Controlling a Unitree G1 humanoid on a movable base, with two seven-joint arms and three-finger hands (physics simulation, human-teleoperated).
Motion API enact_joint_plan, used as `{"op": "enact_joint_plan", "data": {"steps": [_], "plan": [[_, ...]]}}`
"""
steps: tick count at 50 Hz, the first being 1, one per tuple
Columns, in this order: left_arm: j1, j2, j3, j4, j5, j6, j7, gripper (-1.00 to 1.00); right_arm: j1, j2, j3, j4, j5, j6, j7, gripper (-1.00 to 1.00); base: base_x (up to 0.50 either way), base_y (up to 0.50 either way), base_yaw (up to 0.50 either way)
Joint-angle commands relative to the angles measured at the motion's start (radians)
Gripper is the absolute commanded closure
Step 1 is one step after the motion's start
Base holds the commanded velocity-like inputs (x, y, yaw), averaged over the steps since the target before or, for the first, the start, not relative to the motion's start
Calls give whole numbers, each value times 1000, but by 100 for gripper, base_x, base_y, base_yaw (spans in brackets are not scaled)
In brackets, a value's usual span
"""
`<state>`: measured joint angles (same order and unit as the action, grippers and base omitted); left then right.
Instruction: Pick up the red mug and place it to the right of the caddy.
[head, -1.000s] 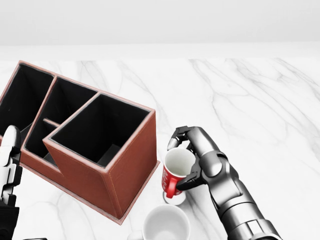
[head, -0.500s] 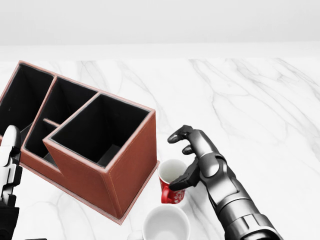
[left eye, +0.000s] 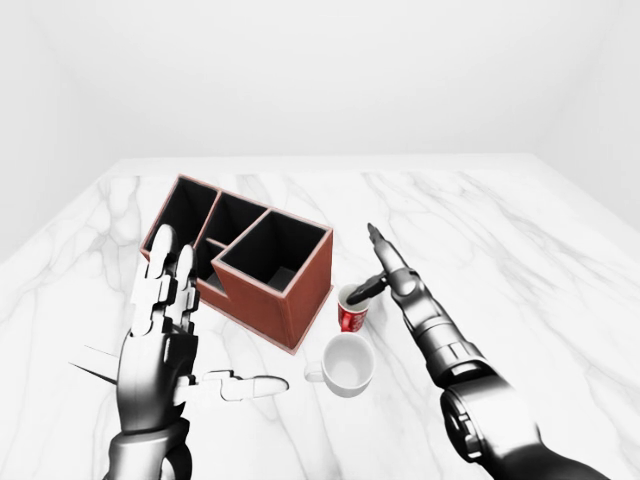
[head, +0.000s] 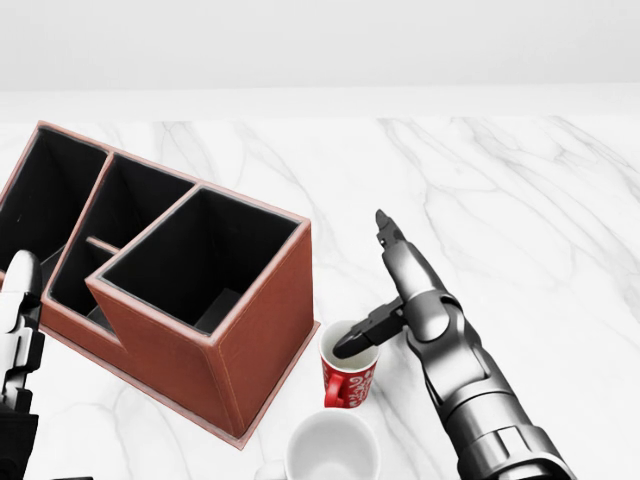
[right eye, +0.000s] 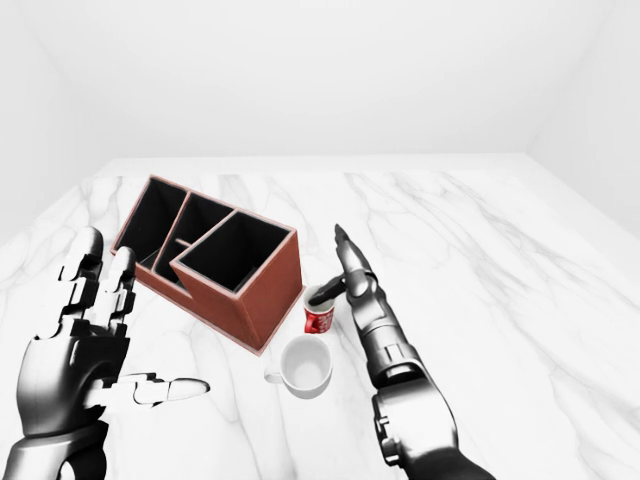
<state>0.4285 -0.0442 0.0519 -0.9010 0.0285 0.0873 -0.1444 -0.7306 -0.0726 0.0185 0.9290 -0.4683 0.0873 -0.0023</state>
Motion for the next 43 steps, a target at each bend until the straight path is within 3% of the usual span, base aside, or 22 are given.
{"op": "enact_joint_plan", "data": {"steps": [1, 8, 14, 20, 24, 37, 43], "plan": [[-3, 1, -2, 4, 0, 0, 2, -100, 23, -16, -7, -208, -5, 0, 87, -100, 0, 0, 0], [2, 1, 3, -6, -5, 0, 0, -100, 41, -17, -14, -535, -2, 0, 209, -100, 0, 0, 0], [0, -1, 7, -7, -7, 0, -1, -100, -16, -45, -33, -840, -16, 0, 349, -100, 0, 0, 0], [4, -4, 5, -13, -4, 0, -3, -100, 7, -69, -11, -1009, -27, 0, 412, -100, 0, 0, 0], [5, -4, 3, -10, -3, 0, -2, -100, 37, -46, -29, -1164, 14, 0, 444, -100, 0, 0, 0], [5, 5, -20, -3, 9, 0, 10, -100, 398, 59, 104, -1641, 38, 0, 390, -100, 0, 0, 0], [1, 15, -46, 15, 22, 0, 28, -100, 631, 109, 196, -1884, 90, 0, 292, -100, 0, 0, 0]]}}
